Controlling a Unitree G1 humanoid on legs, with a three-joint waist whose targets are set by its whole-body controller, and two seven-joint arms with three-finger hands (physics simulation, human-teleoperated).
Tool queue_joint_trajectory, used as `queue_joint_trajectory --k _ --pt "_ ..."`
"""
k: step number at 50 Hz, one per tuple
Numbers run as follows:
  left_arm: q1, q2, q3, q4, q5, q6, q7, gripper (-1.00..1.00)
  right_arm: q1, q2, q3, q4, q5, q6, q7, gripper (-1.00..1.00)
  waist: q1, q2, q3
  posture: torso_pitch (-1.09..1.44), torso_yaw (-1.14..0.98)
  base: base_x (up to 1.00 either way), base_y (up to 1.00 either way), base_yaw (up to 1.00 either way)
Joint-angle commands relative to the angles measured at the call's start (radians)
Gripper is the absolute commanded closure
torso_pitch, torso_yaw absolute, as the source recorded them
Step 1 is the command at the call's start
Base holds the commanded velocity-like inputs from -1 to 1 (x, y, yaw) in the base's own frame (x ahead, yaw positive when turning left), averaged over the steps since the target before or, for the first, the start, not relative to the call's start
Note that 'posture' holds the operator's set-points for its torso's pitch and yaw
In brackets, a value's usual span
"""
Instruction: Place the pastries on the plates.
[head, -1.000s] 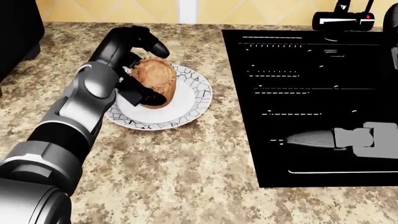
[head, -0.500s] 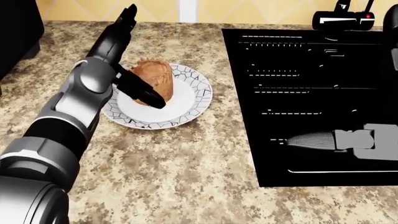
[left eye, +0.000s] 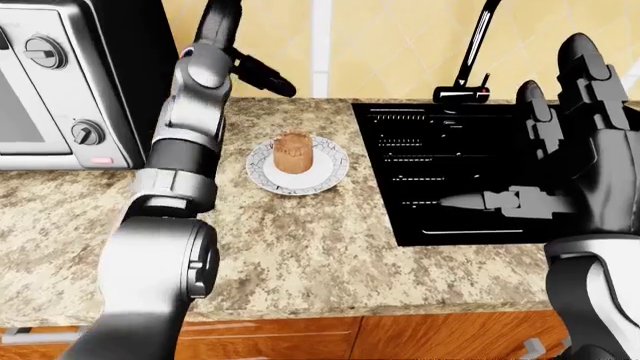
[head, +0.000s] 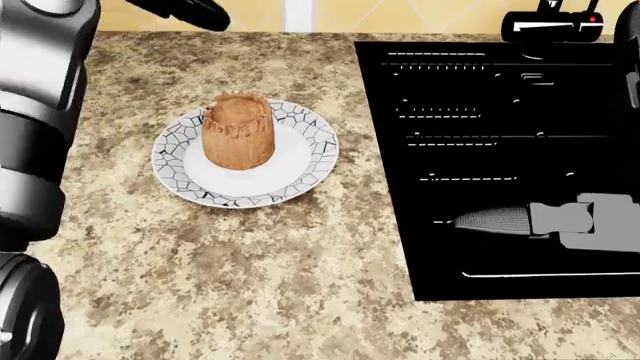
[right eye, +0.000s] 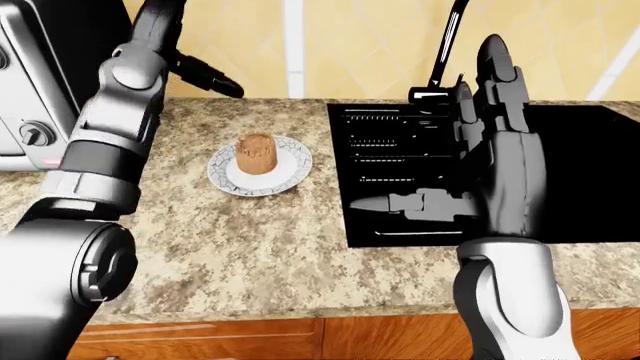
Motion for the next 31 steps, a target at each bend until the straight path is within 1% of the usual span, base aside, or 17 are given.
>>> queue_joint_trajectory --k 1,3,5,7,10,12,15,16,18,23,25,29,31 --pt "-0.024 0.018 0.008 -0.107 -0.02 0.042 -0.003 -1.0 -0.031 -0.007 -0.011 -0.014 -0.007 -0.014 -0.001 -1.0 0.0 0.0 -0.018 -0.14 -0.01 0.0 0.0 0.0" --pt "0.005 0.025 0.008 -0.215 -0.028 0.107 -0.023 -1.0 -0.041 -0.008 -0.01 -0.019 -0.005 -0.002 -0.002 -1.0 0.0 0.001 -0.016 -0.14 -0.01 0.0 0.0 0.0" --pt "0.036 0.035 0.007 -0.318 -0.024 0.166 -0.043 -1.0 -0.046 -0.015 -0.028 -0.019 0.008 0.003 0.001 -1.0 -0.001 0.003 -0.012 -0.14 -0.01 0.0 0.0 0.0" --pt "0.073 0.04 0.019 -0.448 -0.033 0.234 -0.061 -1.0 -0.054 -0.027 -0.038 -0.019 0.025 0.005 -0.013 -1.0 0.0 0.004 -0.009 -0.14 -0.01 0.0 0.0 0.0" --pt "0.129 0.053 0.025 -0.629 -0.026 0.335 -0.084 -1.0 -0.05 -0.036 -0.037 -0.019 0.035 -0.005 -0.032 -1.0 0.0 0.005 -0.004 -0.14 -0.01 0.0 0.0 0.0" --pt "0.162 0.062 0.029 -0.735 -0.023 0.397 -0.115 -1.0 -0.058 -0.048 -0.046 -0.019 0.048 -0.005 -0.045 -1.0 -0.001 0.006 -0.001 -0.14 -0.01 0.0 0.0 0.0" --pt "0.194 0.075 0.038 -0.829 -0.017 0.454 -0.134 -1.0 -0.062 -0.058 -0.047 -0.019 0.064 -0.004 -0.064 -1.0 0.0 0.006 0.002 -0.14 -0.01 0.0 0.0 0.0" --pt "0.212 0.079 0.037 -0.877 -0.012 0.483 -0.148 -1.0 -0.058 -0.06 -0.042 -0.019 0.066 -0.008 -0.069 -1.0 0.0 0.006 0.004 -0.14 -0.01 0.0 0.0 0.0" --pt "0.25 0.083 0.036 -0.979 0.003 0.545 -0.183 -1.0 -0.056 -0.066 -0.048 -0.019 0.075 -0.01 -0.076 -1.0 0.001 0.007 0.004 -0.14 -0.01 0.0 0.0 0.0" --pt "0.285 0.109 0.039 -1.123 0.048 0.641 -0.263 -1.0 -0.044 -0.059 -0.03 -0.019 0.063 -0.024 -0.083 -1.0 0.003 0.006 0.008 -0.14 -0.01 0.0 0.0 0.0" --pt "0.287 0.112 0.041 -1.15 0.061 0.658 -0.279 -1.0 -0.043 -0.051 -0.03 -0.018 0.055 -0.026 -0.075 -1.0 0.003 0.006 0.009 -0.14 -0.01 0.0 0.0 0.0" --pt "0.324 0.113 0.052 -1.228 0.074 0.684 -0.306 -1.0 -0.041 -0.039 -0.024 -0.019 0.036 -0.028 -0.06 -1.0 0.004 0.005 0.011 -0.14 -0.01 0.0 0.0 0.0" --pt "0.368 0.117 0.053 -1.306 0.095 0.724 -0.332 -1.0 -0.043 -0.035 -0.026 -0.018 0.029 -0.028 -0.054 -1.0 0.004 0.006 0.012 -0.14 -0.01 0.0 0.0 0.0"
